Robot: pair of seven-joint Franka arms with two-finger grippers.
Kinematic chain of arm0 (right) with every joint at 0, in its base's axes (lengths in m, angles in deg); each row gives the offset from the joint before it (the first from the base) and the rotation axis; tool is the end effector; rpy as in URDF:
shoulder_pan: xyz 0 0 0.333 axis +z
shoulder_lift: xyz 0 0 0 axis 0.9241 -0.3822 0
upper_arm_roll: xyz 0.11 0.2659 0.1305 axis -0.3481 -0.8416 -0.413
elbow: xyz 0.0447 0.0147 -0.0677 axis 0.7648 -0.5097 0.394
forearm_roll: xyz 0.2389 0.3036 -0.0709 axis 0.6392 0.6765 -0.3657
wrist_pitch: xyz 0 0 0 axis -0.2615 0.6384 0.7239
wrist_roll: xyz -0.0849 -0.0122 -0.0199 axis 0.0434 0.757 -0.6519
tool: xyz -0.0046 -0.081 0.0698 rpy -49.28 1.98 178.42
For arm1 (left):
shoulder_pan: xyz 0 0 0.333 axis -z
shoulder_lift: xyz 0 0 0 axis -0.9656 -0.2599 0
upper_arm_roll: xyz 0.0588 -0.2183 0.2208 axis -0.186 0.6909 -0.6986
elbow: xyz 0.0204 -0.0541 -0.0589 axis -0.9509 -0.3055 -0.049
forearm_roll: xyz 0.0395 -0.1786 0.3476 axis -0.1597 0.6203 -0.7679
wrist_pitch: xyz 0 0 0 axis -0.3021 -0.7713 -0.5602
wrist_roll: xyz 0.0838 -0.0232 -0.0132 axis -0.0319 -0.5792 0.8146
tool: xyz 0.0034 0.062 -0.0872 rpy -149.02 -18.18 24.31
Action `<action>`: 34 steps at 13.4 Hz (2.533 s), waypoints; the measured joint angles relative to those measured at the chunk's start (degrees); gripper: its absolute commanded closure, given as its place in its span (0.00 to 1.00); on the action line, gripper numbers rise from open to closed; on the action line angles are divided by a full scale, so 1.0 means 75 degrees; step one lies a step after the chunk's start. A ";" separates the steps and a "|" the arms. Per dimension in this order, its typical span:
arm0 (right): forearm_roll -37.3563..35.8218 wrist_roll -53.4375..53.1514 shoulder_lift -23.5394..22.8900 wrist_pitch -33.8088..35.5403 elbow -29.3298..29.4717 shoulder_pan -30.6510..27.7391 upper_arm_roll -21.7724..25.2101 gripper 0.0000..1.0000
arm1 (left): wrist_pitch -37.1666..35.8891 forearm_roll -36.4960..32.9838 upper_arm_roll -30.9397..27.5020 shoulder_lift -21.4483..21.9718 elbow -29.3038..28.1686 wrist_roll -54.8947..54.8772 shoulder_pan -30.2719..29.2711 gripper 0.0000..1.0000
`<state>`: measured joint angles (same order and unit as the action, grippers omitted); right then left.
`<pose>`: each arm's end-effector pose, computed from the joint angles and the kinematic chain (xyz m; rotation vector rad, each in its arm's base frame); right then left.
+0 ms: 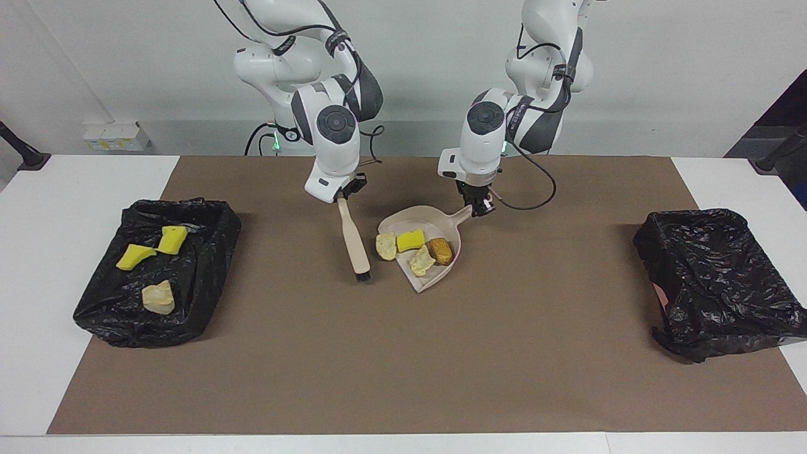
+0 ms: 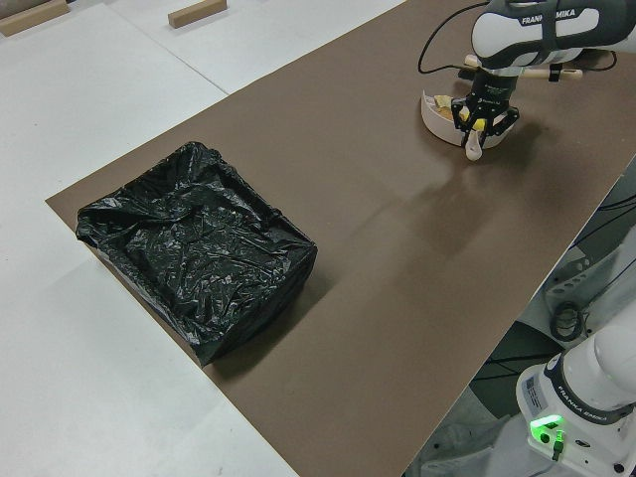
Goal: Sweep and dump trash in bin
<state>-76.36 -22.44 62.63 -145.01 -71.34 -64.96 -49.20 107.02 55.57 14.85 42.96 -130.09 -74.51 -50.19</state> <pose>0.4600 0.2242 0.3679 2.9896 0.4915 -0.4690 0.4276 -0.3052 0.3616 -2.6541 1.6329 0.2250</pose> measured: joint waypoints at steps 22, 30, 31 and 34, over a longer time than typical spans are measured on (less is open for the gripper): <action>0.1363 -0.1375 0.0476 0.0402 0.0814 0.0796 -0.0037 1.00 | -0.1172 0.0026 -0.0237 0.1527 0.0339 0.0351 -0.1909 1.00; 0.1476 -0.4615 -0.0129 -0.0949 0.0315 0.3009 -0.0086 1.00 | -0.1793 0.0065 -0.0298 0.1562 0.1571 -0.0033 -0.4778 1.00; 0.1478 -0.4884 -0.0245 -0.1217 0.0215 0.3268 -0.0088 1.00 | -0.1789 0.0156 -0.0307 0.1452 0.1784 -0.0089 -0.5193 1.00; 0.1479 -0.5176 -0.0478 -0.2123 -0.0295 0.3814 -0.0087 0.84 | -0.1638 0.0395 -0.0329 0.0970 0.2515 -0.0438 -0.6534 1.00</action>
<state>-65.27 -61.26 59.05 -160.93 -73.56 -36.35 -49.86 94.73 58.54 12.38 50.24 -111.23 -77.80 -99.19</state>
